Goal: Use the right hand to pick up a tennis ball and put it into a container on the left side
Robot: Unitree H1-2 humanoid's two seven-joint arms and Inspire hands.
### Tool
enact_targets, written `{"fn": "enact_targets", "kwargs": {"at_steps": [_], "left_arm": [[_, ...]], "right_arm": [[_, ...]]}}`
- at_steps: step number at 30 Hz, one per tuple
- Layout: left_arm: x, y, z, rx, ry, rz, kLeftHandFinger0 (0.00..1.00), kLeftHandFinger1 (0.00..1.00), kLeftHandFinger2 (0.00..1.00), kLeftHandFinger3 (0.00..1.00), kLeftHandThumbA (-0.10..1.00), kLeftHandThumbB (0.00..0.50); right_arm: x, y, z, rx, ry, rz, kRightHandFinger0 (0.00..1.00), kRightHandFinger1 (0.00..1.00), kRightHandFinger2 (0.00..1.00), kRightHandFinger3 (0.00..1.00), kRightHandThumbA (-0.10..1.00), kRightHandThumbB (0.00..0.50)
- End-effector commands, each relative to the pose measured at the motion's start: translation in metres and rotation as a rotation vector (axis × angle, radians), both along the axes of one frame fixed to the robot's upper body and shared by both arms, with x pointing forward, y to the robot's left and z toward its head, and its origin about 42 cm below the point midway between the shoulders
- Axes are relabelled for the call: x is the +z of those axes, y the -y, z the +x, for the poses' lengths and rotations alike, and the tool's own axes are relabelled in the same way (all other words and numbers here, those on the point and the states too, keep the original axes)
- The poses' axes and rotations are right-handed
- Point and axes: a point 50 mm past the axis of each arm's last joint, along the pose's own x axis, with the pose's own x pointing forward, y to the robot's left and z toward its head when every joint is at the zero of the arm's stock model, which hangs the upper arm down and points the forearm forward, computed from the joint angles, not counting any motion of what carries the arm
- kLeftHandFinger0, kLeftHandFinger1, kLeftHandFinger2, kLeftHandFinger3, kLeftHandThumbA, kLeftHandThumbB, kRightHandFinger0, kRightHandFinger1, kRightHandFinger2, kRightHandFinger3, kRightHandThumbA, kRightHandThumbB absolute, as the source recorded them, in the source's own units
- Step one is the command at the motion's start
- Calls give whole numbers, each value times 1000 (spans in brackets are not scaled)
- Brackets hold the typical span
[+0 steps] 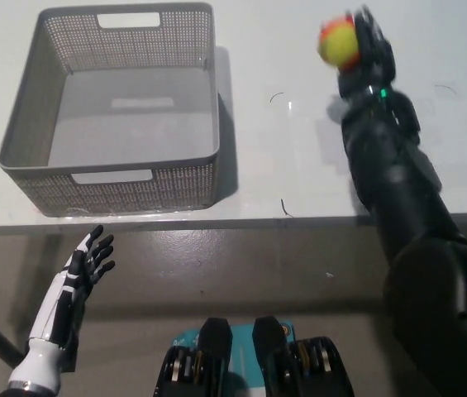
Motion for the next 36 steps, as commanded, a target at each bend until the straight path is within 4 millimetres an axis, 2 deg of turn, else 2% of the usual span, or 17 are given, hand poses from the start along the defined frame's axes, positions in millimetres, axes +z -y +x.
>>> {"fn": "enact_targets", "kwargs": {"at_steps": [1, 2, 7, 11, 13, 14, 19, 20, 22, 26, 28, 29, 30, 31, 32, 33, 36], "left_arm": [[13, -5, 4, -1, 60, 10, 1000, 1000, 1000, 1000, 1000, 5], [14, -4, 4, -2, 56, 8, 1000, 1000, 1000, 1000, 1000, 16], [13, -4, 4, -1, 52, 3, 1000, 1000, 1000, 1000, 1000, 18], [14, -4, 4, -8, 56, 13, 1000, 1000, 1000, 1000, 1000, 7], [14, -4, 4, -12, 56, 13, 1000, 1000, 1000, 1000, 1000, 8], [14, -3, 5, -18, 59, 15, 1000, 1000, 1000, 1000, 1000, 8], [15, -2, 5, -23, 59, 20, 1000, 1000, 1000, 1000, 1000, 0], [15, -2, 5, -25, 60, 24, 1000, 1000, 1000, 1000, 1000, 6], [16, -1, 6, -32, 59, 27, 1000, 1000, 1000, 1000, 1000, 15], [18, 1, 8, -39, 61, 34, 1000, 1000, 1000, 1000, 1000, 33], [19, 2, 10, -44, 61, 42, 1000, 1000, 1000, 1000, 1000, 30], [20, 2, 10, -46, 62, 52, 1000, 1000, 1000, 1000, 1000, 39], [20, 3, 11, -48, 65, 54, 1000, 1000, 1000, 1000, 1000, 39], [21, 3, 12, -51, 68, 58, 1000, 1000, 1000, 1000, 1000, 37], [21, 4, 13, -54, 70, 62, 1000, 1000, 1000, 1000, 1000, 37], [22, 4, 13, -55, 68, 62, 1000, 1000, 1000, 1000, 1000, 38], [24, 5, 15, -62, 70, 65, 1000, 1000, 1000, 1000, 1000, 38]], "right_arm": [[62, -25, 2, 108, 166, 99, 11, 468, 931, 1000, -100, 112], [68, -33, 1, 120, 179, 83, 0, 389, 879, 1000, -100, 63], [83, -62, -4, 169, 203, 71, 0, 397, 869, 999, -100, 68], [97, -96, -12, 212, 219, 2, 0, 450, 948, 955, -100, 83], [98, -104, -14, 220, 223, -7, 0, 452, 969, 953, -100, 86], [101, -119, -18, 241, 230, -32, 0, 446, 976, 940, -100, 86], [101, -153, -29, 278, 224, -83, 0, 486, 991, 911, -100, 91], [99, -164, -33, 296, 225, -126, 0, 449, 902, 836, -100, 100], [94, -178, -39, 309, 230, -210, 0, 437, 837, 786, -100, 120], [85, -195, -47, 316, 249, -368, 0, 440, 820, 776, -100, 135], [80, -201, -51, 279, 280, -571, 0, 399, 816, 762, -100, 156], [77, -206, -54, 253, 296, -719, 0, 365, 792, 740, -100, 151], [75, -209, -55, 243, 302, -799, 0, 370, 800, 753, -100, 134], [74, -210, -56, 224, 317, -867, 0, 384, 826, 807, -100, 145], [72, -212, -58, 202, 336, -925, 0, 387, 831, 818, -100, 148], [67, -215, -61, 175, 382, -1059, 0, 395, 837, 853, -100, 156], [56, -214, -62, 143, 432, -1209, 40, 451, 897, 892, -100, 179]]}}
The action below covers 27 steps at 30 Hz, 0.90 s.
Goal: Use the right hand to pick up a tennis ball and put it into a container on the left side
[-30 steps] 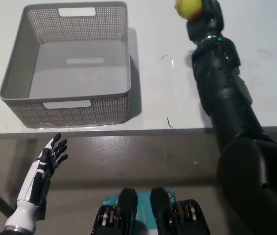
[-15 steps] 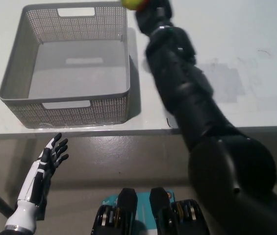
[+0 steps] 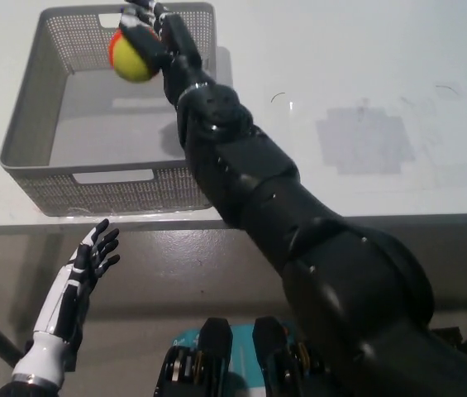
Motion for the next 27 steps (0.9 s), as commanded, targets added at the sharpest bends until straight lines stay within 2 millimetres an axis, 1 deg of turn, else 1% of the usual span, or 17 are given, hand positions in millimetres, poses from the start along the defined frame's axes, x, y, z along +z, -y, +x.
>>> {"fn": "enact_targets", "kwargs": {"at_steps": [1, 2, 3, 4, 5, 6, 7, 8, 10, 13, 14, 18, 20, 21, 22, 23, 27], "left_arm": [[19, 0, 9, -48, 59, 59, 1000, 1000, 1000, 1000, 1000, 38], [20, 0, 9, -50, 63, 59, 1000, 1000, 1000, 1000, 1000, 36], [21, 0, 10, -53, 65, 64, 1000, 1000, 1000, 1000, 1000, 29], [22, -1, 10, -55, 65, 65, 1000, 1000, 1000, 1000, 1000, 28], [23, -1, 11, -58, 65, 67, 1000, 1000, 1000, 1000, 1000, 31], [24, -1, 12, -60, 65, 70, 1000, 1000, 1000, 1000, 1000, 33], [24, -1, 13, -62, 67, 72, 1000, 1000, 1000, 1000, 1000, 33], [25, -1, 14, -66, 69, 73, 1000, 1000, 1000, 1000, 1000, 32], [24, -1, 14, -65, 68, 73, 1000, 1000, 1000, 1000, 1000, 28], [24, -1, 14, -68, 73, 79, 1000, 1000, 1000, 1000, 1000, 17], [24, -1, 14, -68, 74, 80, 1000, 1000, 1000, 1000, 1000, 17], [26, -1, 14, -69, 77, 89, 1000, 1000, 1000, 1000, 1000, 13], [27, -1, 14, -71, 75, 87, 1000, 1000, 1000, 1000, 1000, 4], [28, 0, 16, -74, 78, 85, 1000, 1000, 1000, 1000, 1000, 2], [27, -1, 16, -73, 79, 89, 1000, 1000, 1000, 1000, 1000, 2], [27, -1, 16, -71, 79, 89, 1000, 1000, 1000, 1000, 1000, 4], [28, -1, 17, -73, 85, 94, 1000, 1000, 1000, 1000, 1000, 28]], "right_arm": [[36, -18, -8, -84, 441, -472, 19, 413, 844, 854, -100, 199], [34, -17, -8, -87, 464, -543, 20, 392, 794, 821, -100, 212], [33, -16, -7, -88, 475, -583, 1, 318, 656, 727, -100, 222], [32, -15, -7, -87, 482, -611, 20, 268, 568, 594, -100, 238], [31, -14, -6, -79, 487, -647, 185, 466, 767, 716, -58, 256], [31, -13, -4, -65, 481, -687, 451, 723, 947, 851, 27, 263], [31, -12, -3, -57, 476, -707, 552, 813, 977, 889, 58, 262], [31, -11, -2, -44, 478, -739, 970, 1000, 1000, 1000, 179, 279], [29, -9, -1, -21, 473, -775, 1000, 1000, 1000, 1000, 338, 268], [28, -7, 1, -3, 477, -829, 1000, 1000, 1000, 1000, 568, 295], [28, -7, 1, -1, 475, -833, 1000, 1000, 1000, 1000, 600, 301], [33, -5, 3, 22, 477, -855, 1000, 1000, 1000, 1000, 904, 376], [34, -4, 4, 18, 487, -857, 1000, 1000, 1000, 1000, 1000, 405], [36, -2, 5, 12, 496, -859, 1000, 1000, 1000, 1000, 1000, 406], [38, -1, 6, 6, 502, -855, 1000, 1000, 1000, 1000, 1000, 428], [40, 0, 7, -1, 510, -849, 1000, 1000, 1000, 1000, 1000, 433], [61, 11, 13, -29, 555, -776, 1000, 1000, 1000, 1000, 1000, 426]]}}
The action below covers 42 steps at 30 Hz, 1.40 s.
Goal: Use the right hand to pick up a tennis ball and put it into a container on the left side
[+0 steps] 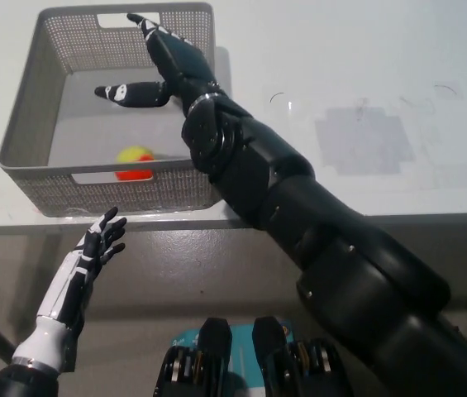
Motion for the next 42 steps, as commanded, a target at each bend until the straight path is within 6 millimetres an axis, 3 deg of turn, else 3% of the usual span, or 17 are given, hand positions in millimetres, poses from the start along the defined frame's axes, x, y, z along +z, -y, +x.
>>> {"fn": "enact_targets", "kwargs": {"at_steps": [1, 5, 7, 11, 15, 17, 19, 22, 23, 24, 27, 29, 33, 36, 39, 42], "left_arm": [[16, -1, 5, -25, 64, 35, 1000, 1000, 1000, 1000, 1000, 30], [18, -1, 7, -26, 62, 42, 1000, 1000, 1000, 1000, 1000, 63], [18, -1, 6, -21, 61, 45, 1000, 1000, 1000, 1000, 1000, 49], [18, 0, 6, -34, 47, 10, 1000, 1000, 1000, 1000, 981, 73], [18, 0, 7, -39, 55, 30, 1000, 1000, 1000, 1000, 992, 20], [17, 0, 7, -35, 54, 29, 1000, 1000, 1000, 1000, 1000, 3], [17, 1, 6, -44, 54, 19, 1000, 1000, 1000, 1000, 1000, 0], [14, 2, 4, -44, 39, 6, 1000, 1000, 1000, 1000, 1000, 6], [12, 1, 3, -48, 37, 0, 1000, 1000, 1000, 1000, 1000, 0], [11, 1, 2, -50, 37, -4, 1000, 1000, 1000, 1000, 1000, 0], [5, 1, -4, -50, 23, -15, 1000, 1000, 1000, 1000, 1000, 2], [1, 1, -7, -51, 21, -20, 1000, 1000, 1000, 1000, 1000, 18], [-3, 3, -17, -59, 20, -31, 1000, 1000, 1000, 1000, 1000, 29], [-3, 8, -31, -80, 23, -39, 1000, 1000, 1000, 1000, 1000, 27], [-7, 11, -40, -97, 14, -72, 1000, 1000, 1000, 1000, 1000, 15], [-13, 10, -43, -105, 7, -79, 1000, 1000, 1000, 1000, 1000, 56]], "right_arm": [[69, -1, 7, 39, 177, 60, 1000, 1000, 1000, 1000, 1000, 425], [101, 19, 13, 44, 282, 193, 1000, 1000, 1000, 1000, 1000, 425], [119, 36, 14, 79, 332, 304, 1000, 1000, 1000, 1000, 1000, 397], [150, 84, -3, 131, 415, 492, 1000, 1000, 1000, 1000, 1000, 390], [152, 138, -37, 141, 521, 619, 1000, 1000, 1000, 1000, 1000, 358], [145, 155, -55, 127, 556, 644, 1000, 1000, 1000, 1000, 1000, 377], [128, 177, -80, 155, 575, 716, 1000, 1000, 1000, 1000, 1000, 321], [104, 199, -107, 155, 600, 769, 1000, 1000, 1000, 1000, 1000, 340], [94, 207, -118, 149, 615, 768, 1000, 1000, 1000, 1000, 1000, 440], [82, 214, -127, 148, 628, 767, 1000, 1000, 1000, 1000, 1000, 333], [30, 238, -162, 103, 578, 782, 1000, 1000, 1000, 1000, 1000, 322], [1, 251, -178, 82, 541, 772, 1000, 1000, 1000, 1000, 1000, 280], [-49, 265, -196, 24, 472, 733, 1000, 1000, 1000, 1000, 1000, 270], [-91, 272, -212, -36, 389, 714, 1000, 1000, 1000, 1000, 1000, 301], [-118, 278, -224, -38, 315, 705, 1000, 1000, 1000, 1000, 1000, 305], [-140, 283, -236, -45, 249, 695, 1000, 1000, 1000, 1000, 1000, 307]]}}
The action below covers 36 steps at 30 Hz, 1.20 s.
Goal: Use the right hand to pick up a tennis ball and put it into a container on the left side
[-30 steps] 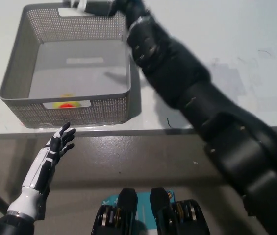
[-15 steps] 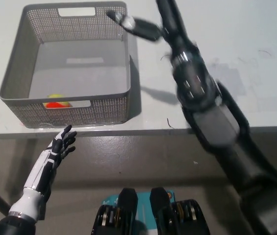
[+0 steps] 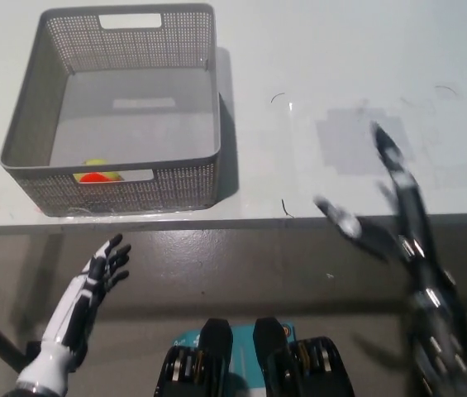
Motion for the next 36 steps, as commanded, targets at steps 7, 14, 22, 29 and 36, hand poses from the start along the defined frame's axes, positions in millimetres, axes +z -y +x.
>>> {"fn": "enact_targets", "kwargs": {"at_steps": [7, 14, 22, 29, 36], "left_arm": [[3, 3, -22, -141, 91, -75, 1000, 1000, 1000, 1000, 1000, 176], [-4, -2, -29, -120, 88, -88, 1000, 1000, 1000, 1000, 1000, 190], [-14, -7, -29, -11, 93, -77, 1000, 1000, 1000, 1000, 1000, 181], [-19, -10, -22, 57, 33, -174, 1000, 758, 561, 474, 1000, 219], [-18, -8, -22, 103, 13, -170, 965, 802, 696, 592, 1000, 200]], "right_arm": [[-20, 22, -59, 129, 48, 105, 1000, 1000, 1000, 1000, 1000, 270], [-46, 20, -73, 165, -43, 132, 1000, 1000, 1000, 1000, 1000, 330], [-61, 17, -62, 179, -70, 125, 1000, 1000, 1000, 1000, 1000, 310], [-63, 16, -56, 177, -98, 151, 1000, 1000, 1000, 1000, 1000, 332], [-64, 16, -55, 185, -110, 163, 1000, 1000, 1000, 1000, 1000, 319]]}}
